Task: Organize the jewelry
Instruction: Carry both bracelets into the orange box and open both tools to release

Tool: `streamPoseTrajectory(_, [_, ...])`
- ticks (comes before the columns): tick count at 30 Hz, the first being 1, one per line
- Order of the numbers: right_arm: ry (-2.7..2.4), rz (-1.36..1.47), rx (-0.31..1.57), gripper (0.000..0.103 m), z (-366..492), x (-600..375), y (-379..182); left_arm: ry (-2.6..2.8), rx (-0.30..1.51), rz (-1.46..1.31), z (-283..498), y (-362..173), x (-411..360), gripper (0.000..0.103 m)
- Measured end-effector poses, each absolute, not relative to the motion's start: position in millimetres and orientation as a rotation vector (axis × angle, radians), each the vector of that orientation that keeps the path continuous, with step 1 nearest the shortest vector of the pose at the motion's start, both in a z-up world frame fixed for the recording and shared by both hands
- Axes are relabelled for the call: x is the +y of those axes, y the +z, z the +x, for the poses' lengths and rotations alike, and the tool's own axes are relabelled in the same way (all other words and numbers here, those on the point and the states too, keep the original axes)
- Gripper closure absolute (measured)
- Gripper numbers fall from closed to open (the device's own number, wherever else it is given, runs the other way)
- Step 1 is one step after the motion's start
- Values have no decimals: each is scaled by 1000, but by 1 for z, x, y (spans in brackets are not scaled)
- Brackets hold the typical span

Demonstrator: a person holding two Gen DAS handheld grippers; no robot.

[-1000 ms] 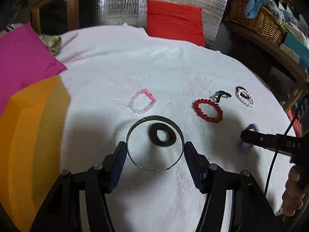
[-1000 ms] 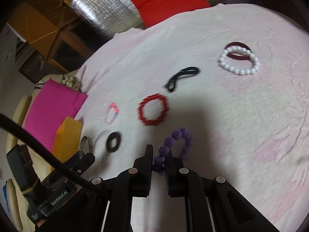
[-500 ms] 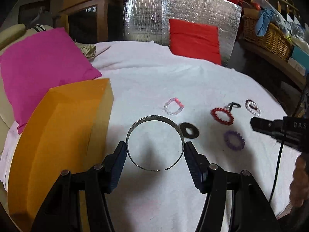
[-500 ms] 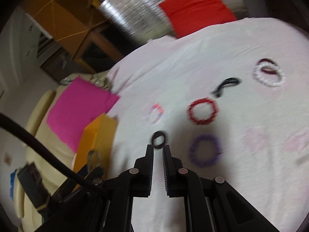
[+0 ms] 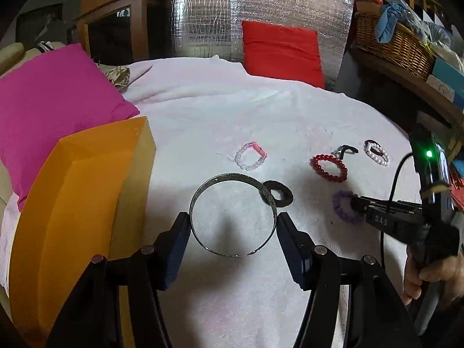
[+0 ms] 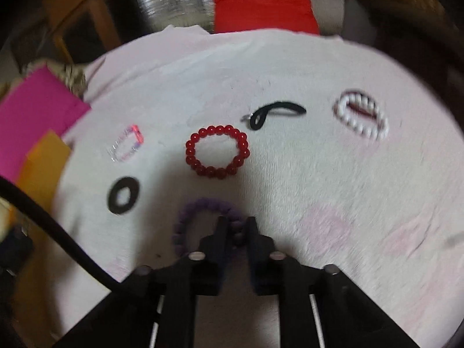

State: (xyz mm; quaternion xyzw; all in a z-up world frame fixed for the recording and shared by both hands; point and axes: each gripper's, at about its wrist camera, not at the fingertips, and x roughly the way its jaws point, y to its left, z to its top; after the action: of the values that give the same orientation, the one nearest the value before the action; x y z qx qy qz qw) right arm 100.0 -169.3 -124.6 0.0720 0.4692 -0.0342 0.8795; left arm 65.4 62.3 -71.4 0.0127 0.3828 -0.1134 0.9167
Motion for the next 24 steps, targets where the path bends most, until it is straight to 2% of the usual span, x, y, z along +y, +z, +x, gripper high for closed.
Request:
streamPoseTrajectory(4, [-72, 80, 905, 93, 91, -161, -115, -212, 776, -8, 66, -67, 71, 41])
streamPoseTrajectory(12, [98, 173, 596, 93, 61, -141, -54, -173, 664, -33, 48, -40, 80, 41])
streamPoseTrajectory(15, [162, 178, 533, 93, 54, -122, -41, -139, 628, -64, 38, -28, 91, 40])
streamPoseTrajectory(24, [353, 201, 560, 93, 54, -56, -25, 78, 614, -78, 6, -14, 166, 40])
